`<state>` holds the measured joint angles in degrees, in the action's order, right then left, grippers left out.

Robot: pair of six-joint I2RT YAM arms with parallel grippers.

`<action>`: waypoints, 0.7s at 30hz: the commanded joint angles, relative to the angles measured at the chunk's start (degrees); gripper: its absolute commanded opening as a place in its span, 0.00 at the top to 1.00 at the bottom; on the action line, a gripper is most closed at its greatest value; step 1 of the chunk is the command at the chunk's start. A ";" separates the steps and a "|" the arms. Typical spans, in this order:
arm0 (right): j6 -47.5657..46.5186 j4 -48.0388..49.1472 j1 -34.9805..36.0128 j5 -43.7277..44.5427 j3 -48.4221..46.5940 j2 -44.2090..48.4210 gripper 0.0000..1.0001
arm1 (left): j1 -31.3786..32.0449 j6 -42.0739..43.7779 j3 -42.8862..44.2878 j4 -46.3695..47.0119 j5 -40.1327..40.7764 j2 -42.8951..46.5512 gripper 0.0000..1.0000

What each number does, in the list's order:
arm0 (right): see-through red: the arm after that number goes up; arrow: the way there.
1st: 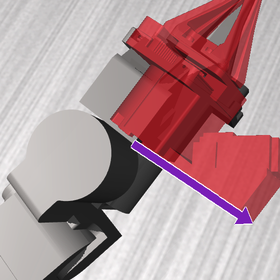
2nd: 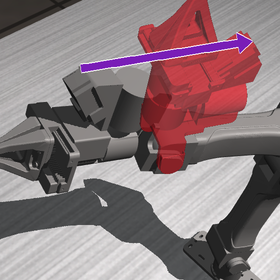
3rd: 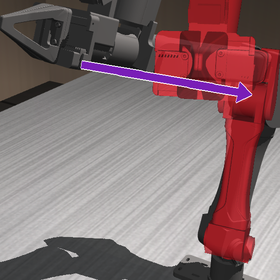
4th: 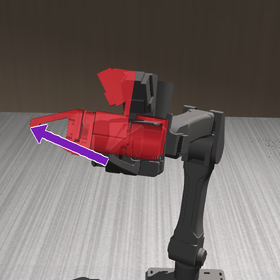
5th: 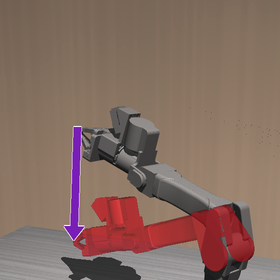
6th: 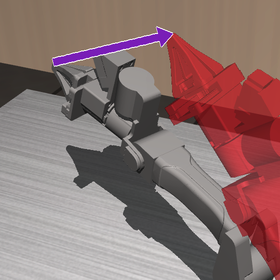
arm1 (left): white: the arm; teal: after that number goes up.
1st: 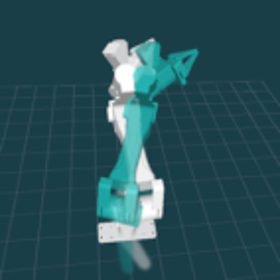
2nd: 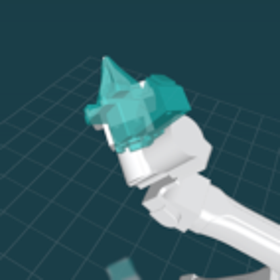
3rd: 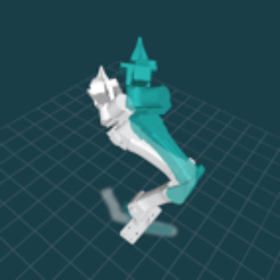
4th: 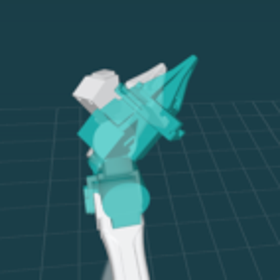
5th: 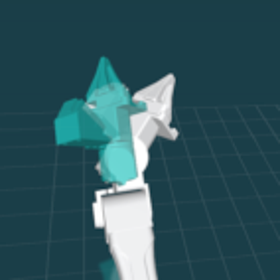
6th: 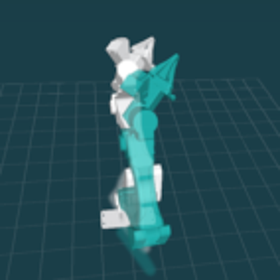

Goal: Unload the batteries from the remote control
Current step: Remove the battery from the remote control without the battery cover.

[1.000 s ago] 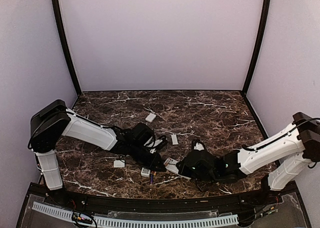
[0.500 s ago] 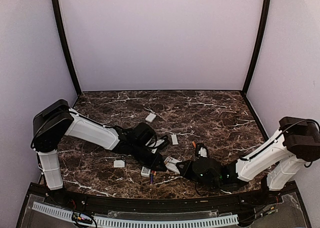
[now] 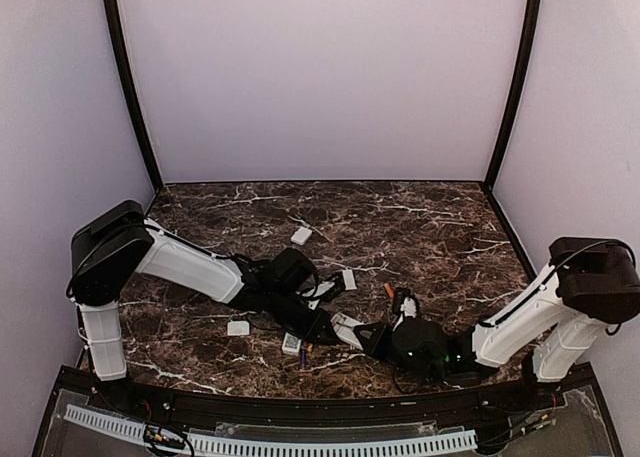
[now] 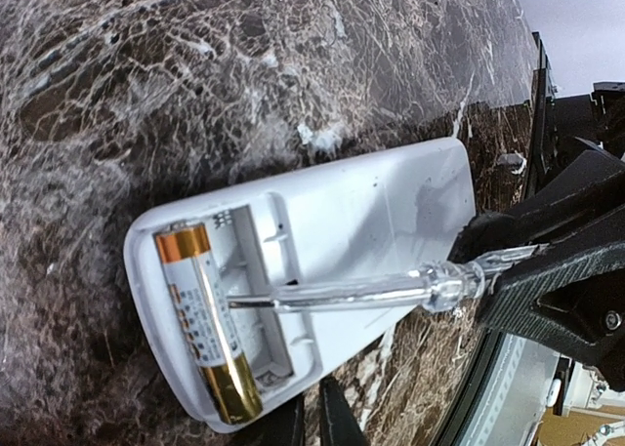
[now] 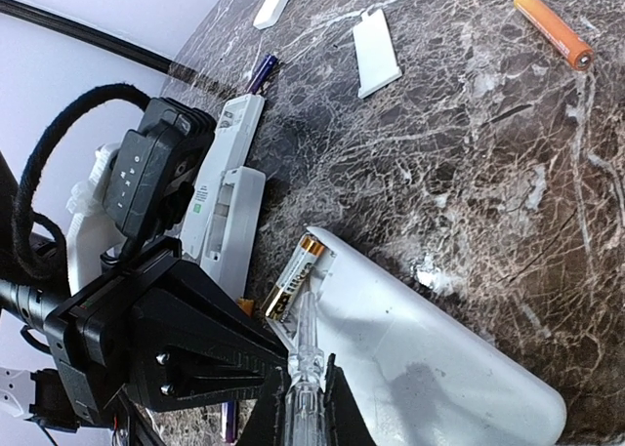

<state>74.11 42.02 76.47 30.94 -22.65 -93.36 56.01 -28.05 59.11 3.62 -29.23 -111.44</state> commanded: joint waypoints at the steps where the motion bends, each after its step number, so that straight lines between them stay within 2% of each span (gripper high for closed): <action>1: -1.99 1.60 0.26 1.98 1.28 2.47 1.00 | 0.43 -0.08 -1.69 -1.22 3.61 1.41 0.91; 9: -5.42 -3.37 0.24 3.20 -1.67 6.30 1.00 | -0.53 -3.22 -5.13 0.44 4.11 5.05 0.85; 15: -4.06 -7.03 0.26 3.35 -2.67 6.33 1.00 | -2.43 -4.02 -7.91 0.56 4.66 9.43 0.75; 18: -4.56 -10.74 0.26 4.27 -3.45 8.05 1.00 | -4.14 -3.67 -8.46 -1.15 5.07 12.84 0.62; 21: -5.61 -20.64 0.26 5.47 -6.76 10.67 1.00 | -5.99 -2.13 -7.61 -5.54 6.32 17.52 0.44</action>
<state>70.11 31.94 76.47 33.54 -25.21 -86.30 52.27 -31.73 51.57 3.88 -25.15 -100.64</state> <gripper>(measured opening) 0.079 0.478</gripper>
